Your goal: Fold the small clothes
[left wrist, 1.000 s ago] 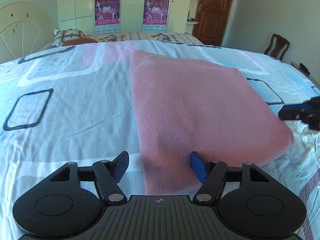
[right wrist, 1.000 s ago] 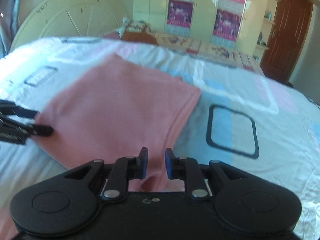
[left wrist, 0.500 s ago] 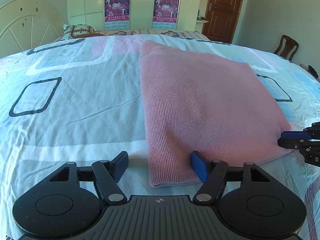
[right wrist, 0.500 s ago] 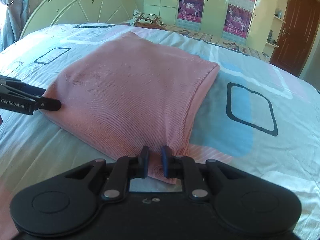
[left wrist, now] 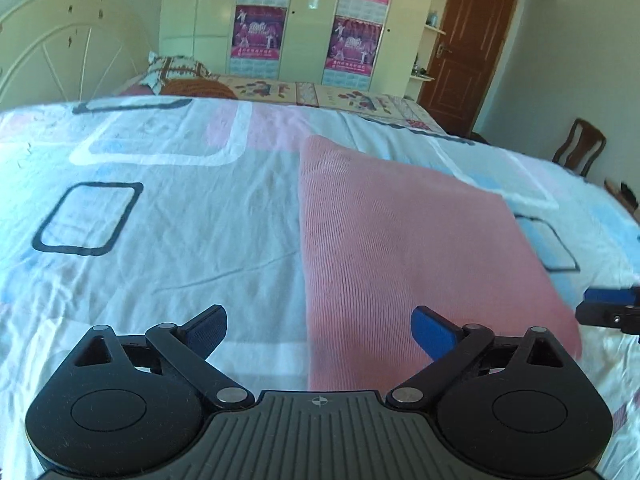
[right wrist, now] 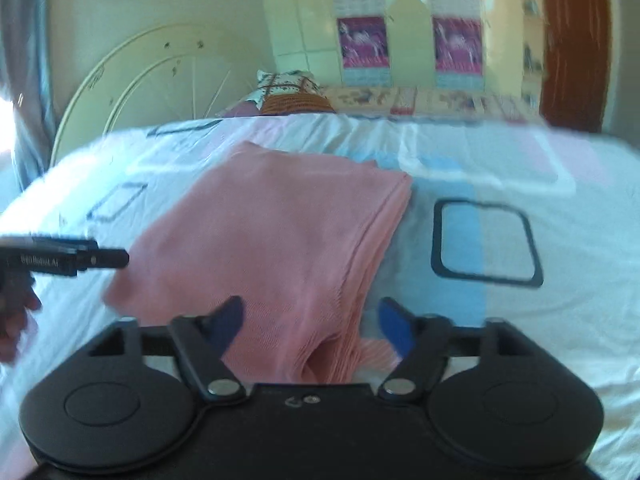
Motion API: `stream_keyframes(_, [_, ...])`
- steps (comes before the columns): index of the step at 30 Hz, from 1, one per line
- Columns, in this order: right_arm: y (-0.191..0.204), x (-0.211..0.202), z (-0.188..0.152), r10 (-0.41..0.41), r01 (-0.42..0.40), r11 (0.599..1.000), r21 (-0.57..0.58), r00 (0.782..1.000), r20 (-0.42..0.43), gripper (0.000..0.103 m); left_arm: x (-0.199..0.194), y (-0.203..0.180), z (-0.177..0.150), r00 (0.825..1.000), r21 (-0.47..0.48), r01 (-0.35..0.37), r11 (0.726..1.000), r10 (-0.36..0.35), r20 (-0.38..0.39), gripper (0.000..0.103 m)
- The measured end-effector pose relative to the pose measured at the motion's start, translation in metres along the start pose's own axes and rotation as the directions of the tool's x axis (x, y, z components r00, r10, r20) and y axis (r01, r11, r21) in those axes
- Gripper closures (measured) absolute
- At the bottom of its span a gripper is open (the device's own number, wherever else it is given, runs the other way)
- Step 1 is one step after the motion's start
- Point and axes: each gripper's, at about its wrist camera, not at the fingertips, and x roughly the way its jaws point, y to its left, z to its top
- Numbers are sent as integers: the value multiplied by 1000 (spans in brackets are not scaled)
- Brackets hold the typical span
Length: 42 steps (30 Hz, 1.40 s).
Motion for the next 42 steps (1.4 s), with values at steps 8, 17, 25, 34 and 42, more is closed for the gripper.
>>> stream_keyframes(8, [-75, 46, 19, 154, -131, 927, 352, 987, -37, 43, 47, 5, 19, 992, -132, 74, 989, -87, -96, 6])
stream_keyframes(17, [-108, 80, 11, 332, -256, 783, 566, 943, -33, 44, 68, 8, 22, 982, -188, 95, 977, -124, -145, 11])
stream_keyframes(25, [-116, 78, 12, 333, -250, 767, 591, 943, -32, 58, 66, 8, 30, 982, -172, 81, 982, -108, -155, 12])
stream_keyframes(34, [-118, 90, 15, 380, -287, 758, 585, 924, -39, 53, 88, 11, 37, 971, -184, 139, 973, -171, -168, 12])
stream_keyframes(42, [-109, 98, 21, 392, -303, 776, 553, 919, -48, 55, 99, 1, 50, 961, -128, 165, 978, -188, -201, 20])
